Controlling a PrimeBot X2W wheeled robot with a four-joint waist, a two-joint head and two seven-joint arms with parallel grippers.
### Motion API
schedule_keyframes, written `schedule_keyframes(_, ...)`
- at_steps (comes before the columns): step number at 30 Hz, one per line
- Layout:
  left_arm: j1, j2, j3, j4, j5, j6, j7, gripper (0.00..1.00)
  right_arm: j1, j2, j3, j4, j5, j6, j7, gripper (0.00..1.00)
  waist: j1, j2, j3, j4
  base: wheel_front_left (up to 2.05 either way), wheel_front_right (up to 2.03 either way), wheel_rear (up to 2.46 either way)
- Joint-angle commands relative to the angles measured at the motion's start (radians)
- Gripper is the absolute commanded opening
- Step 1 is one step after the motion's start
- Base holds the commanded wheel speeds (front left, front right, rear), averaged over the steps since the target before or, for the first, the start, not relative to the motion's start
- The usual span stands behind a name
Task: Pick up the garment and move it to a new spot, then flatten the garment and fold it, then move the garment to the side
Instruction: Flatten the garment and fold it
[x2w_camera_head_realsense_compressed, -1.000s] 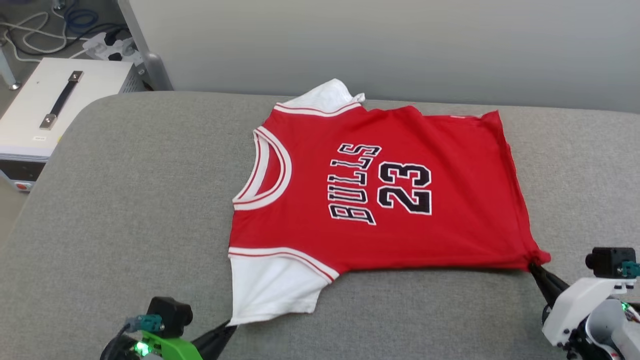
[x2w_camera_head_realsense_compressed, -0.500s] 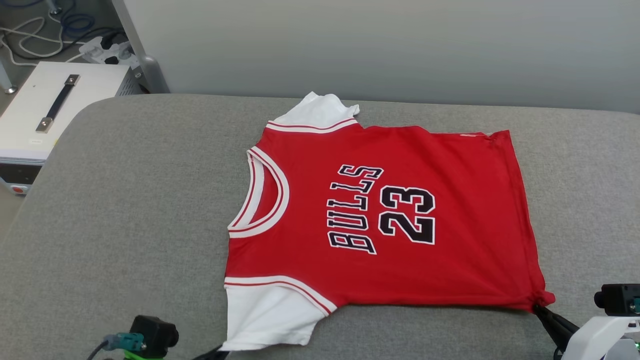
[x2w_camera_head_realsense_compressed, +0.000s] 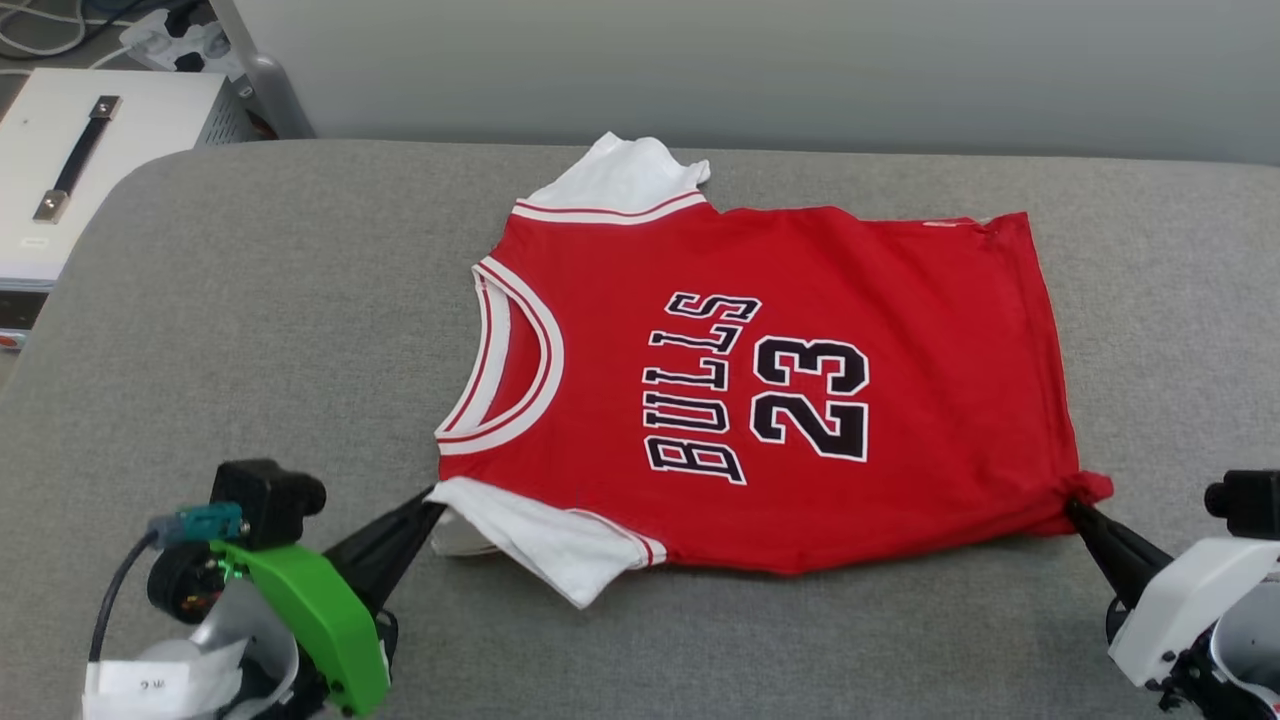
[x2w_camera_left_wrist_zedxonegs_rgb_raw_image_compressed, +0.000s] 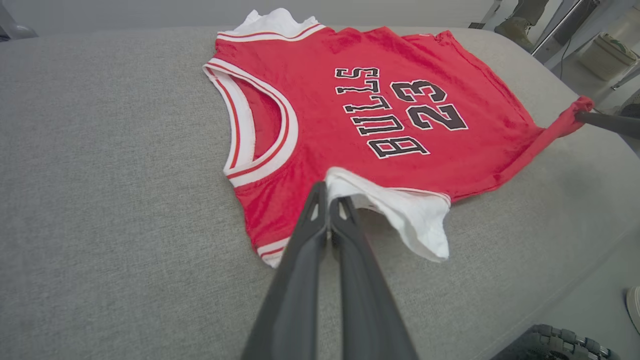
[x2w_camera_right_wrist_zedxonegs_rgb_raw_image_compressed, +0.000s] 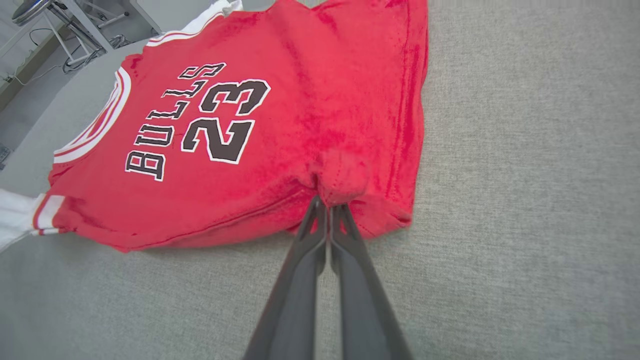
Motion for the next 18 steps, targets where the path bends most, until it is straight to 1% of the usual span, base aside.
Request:
schedule_keyframes(1,-0.042,-0.014,0.007,0.014,0.007,-0.001,0.007,0.0,-0.026,0.013,-0.01,-0.016,-0.013,-0.001,0.014,0.0,0.0001,-0.0001,0.033,-0.015,0.0,0.0,0.0)
schedule_keyframes(7,-0.175,-0.04,0.028,0.095,0.021,-0.001,0.013,0.0,-0.12,0.044,-0.023,-0.022,-0.049,-0.001,0.054,0.0,0.0001,-0.0001,0.111,-0.044,0.0,0.0,0.0)
schedule_keyframes(10,-0.237,-0.065,0.047,0.171,0.016,0.022,0.017,0.0,-0.169,0.058,-0.026,0.005,-0.068,-0.001,0.068,0.0,0.0001,-0.0001,0.143,-0.055,0.0,0.0,0.0)
schedule_keyframes(14,-0.317,-0.088,0.042,0.284,0.032,0.014,0.011,0.0,-0.232,0.077,-0.021,0.057,-0.084,-0.001,0.085,0.0,0.0001,-0.0001,0.176,-0.069,0.0,0.0,0.0)
schedule_keyframes(18,-0.376,-0.113,0.021,0.382,0.054,0.0,-0.005,0.0,-0.285,0.096,-0.003,0.116,-0.098,-0.001,0.073,0.0,0.0001,-0.0001,0.192,-0.079,0.0,0.0,0.0)
